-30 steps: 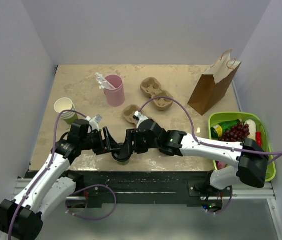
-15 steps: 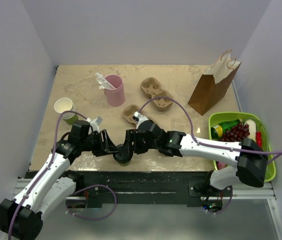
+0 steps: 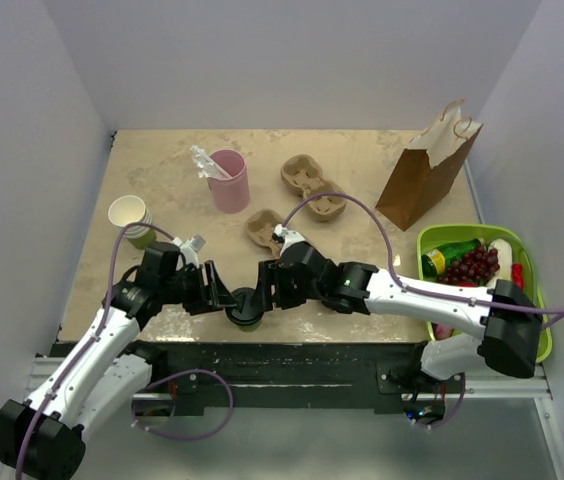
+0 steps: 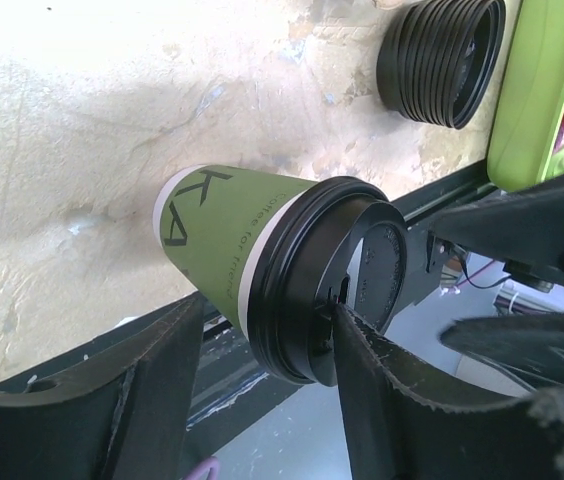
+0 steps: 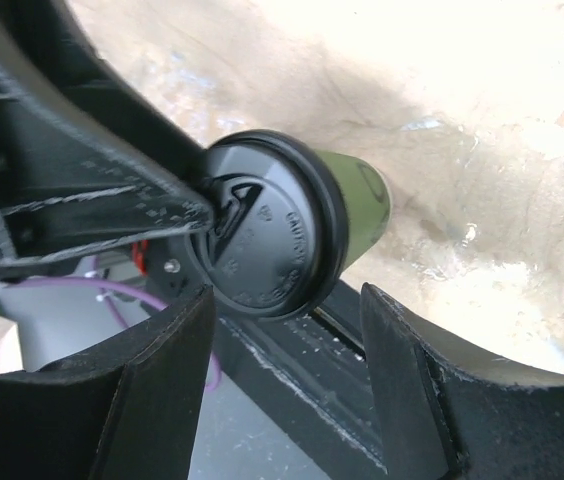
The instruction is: Pack the takeout coffee
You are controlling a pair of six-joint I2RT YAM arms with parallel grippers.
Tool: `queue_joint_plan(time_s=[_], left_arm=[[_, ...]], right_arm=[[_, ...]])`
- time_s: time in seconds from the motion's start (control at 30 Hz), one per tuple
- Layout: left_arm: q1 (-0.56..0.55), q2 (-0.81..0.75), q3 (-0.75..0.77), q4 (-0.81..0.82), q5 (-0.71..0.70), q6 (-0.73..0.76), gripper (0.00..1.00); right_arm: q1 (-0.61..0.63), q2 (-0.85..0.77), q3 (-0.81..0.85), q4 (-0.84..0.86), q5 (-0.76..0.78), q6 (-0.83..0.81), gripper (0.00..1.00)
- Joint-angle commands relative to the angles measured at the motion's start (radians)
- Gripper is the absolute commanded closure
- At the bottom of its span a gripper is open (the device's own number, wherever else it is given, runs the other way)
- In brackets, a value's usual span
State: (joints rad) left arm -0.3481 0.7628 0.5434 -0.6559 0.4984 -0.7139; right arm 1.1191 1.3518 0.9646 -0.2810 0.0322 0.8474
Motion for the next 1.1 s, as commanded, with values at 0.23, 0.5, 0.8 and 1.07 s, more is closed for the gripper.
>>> queue_joint_plan(time_s=[0.23, 0.5, 0.8, 1.07], left_arm=[[-0.002, 0.004, -0.065, 0.065, 0.028, -0.004, 0.56], [-0.002, 0.001, -0.114, 0.032, -0.043, 0.010, 0.71], [-0.002, -0.020, -0.131, 0.007, -0.089, -0.028, 0.65], [-0.002, -0.043, -0.145, 0.013, -0.061, -0.055, 0.51]], right_arm=[[0.001, 0.164, 0.030, 0.074, -0.017, 0.053, 0.39], [0.001, 0.155, -0.087, 0.075, 0.009, 0.127, 0.52], [0.004, 0.130, -0.259, 0.261, 0.132, -0.030, 0.58], [0.024, 0.133, -0.206, 0.188, 0.173, -0.117, 0.49]])
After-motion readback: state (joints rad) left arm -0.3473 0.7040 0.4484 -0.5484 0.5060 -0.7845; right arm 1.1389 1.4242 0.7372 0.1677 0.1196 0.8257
